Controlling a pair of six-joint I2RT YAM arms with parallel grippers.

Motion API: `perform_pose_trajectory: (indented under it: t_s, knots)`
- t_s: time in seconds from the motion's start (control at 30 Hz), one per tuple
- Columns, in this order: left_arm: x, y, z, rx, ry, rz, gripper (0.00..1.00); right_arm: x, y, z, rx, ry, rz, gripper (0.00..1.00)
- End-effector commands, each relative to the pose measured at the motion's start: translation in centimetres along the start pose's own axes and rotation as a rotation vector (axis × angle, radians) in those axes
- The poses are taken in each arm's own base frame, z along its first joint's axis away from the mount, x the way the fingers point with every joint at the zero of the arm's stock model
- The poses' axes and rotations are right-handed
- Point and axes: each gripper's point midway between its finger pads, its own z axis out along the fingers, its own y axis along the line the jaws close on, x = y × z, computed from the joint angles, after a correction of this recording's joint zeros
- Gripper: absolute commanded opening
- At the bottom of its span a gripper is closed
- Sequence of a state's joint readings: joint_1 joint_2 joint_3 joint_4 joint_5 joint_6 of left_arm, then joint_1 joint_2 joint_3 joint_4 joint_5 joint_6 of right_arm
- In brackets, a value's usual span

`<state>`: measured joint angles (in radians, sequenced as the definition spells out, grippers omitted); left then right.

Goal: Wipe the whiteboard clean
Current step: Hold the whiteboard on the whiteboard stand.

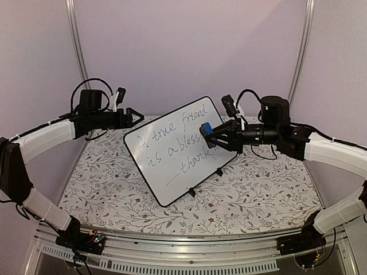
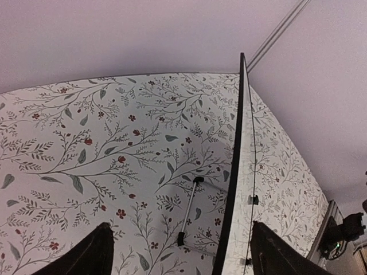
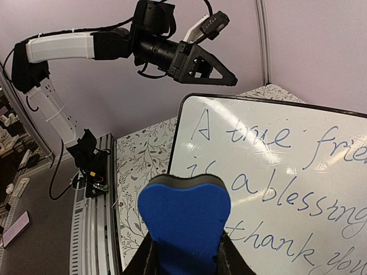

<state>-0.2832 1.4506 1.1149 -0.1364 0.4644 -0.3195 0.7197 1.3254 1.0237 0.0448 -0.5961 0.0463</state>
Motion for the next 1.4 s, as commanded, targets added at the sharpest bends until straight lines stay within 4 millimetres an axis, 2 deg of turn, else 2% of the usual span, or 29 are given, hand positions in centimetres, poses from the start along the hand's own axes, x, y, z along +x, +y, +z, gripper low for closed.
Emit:
perform_pose_trajectory:
  t_s: [0.0,0.1,0.2,0.57,0.67,0.97,1.17,1.3,1.37]
  knots:
    - [1.8,-1.5,-0.6,0.098,0.041,0.027,0.81,-0.8,0.2,0.0,-0.013,-0.011,0.000,0.10]
    - [3.4,-1.7,-0.7,0.135,0.068,0.018,0.81,-0.5,0.2,0.3,-0.020,-0.006,0.006,0.10]
    - [4.2,-1.6,-0.7,0.137,0.074,0.021,0.80,-0.3,0.1,0.5,-0.025,-0.001,0.015,0.10]
    - [3.5,-3.4,-1.0,0.256,-0.011,0.023,0.74,0.5,0.0,0.7,-0.028,0.013,0.033,0.10]
    - [3.7,-3.1,-1.0,0.254,-0.026,0.015,0.73,0.5,0.0,0.7,-0.029,0.012,0.032,0.10]
    - [3.8,-3.0,-0.9,0.269,-0.038,-0.007,0.59,0.7,-0.1,0.9,-0.038,0.016,0.047,0.10]
    - [3.7,-3.0,-0.9,0.278,-0.042,-0.012,0.55,0.6,0.0,0.8,-0.039,0.014,0.046,0.10]
    - [3.8,-3.1,-0.8,0.283,-0.040,-0.014,0.46,0.5,0.2,0.9,-0.045,0.012,0.047,0.10]
    - [3.7,-3.1,-0.8,0.287,-0.041,-0.013,0.37,0.4,0.1,1.0,-0.046,0.013,0.050,0.10]
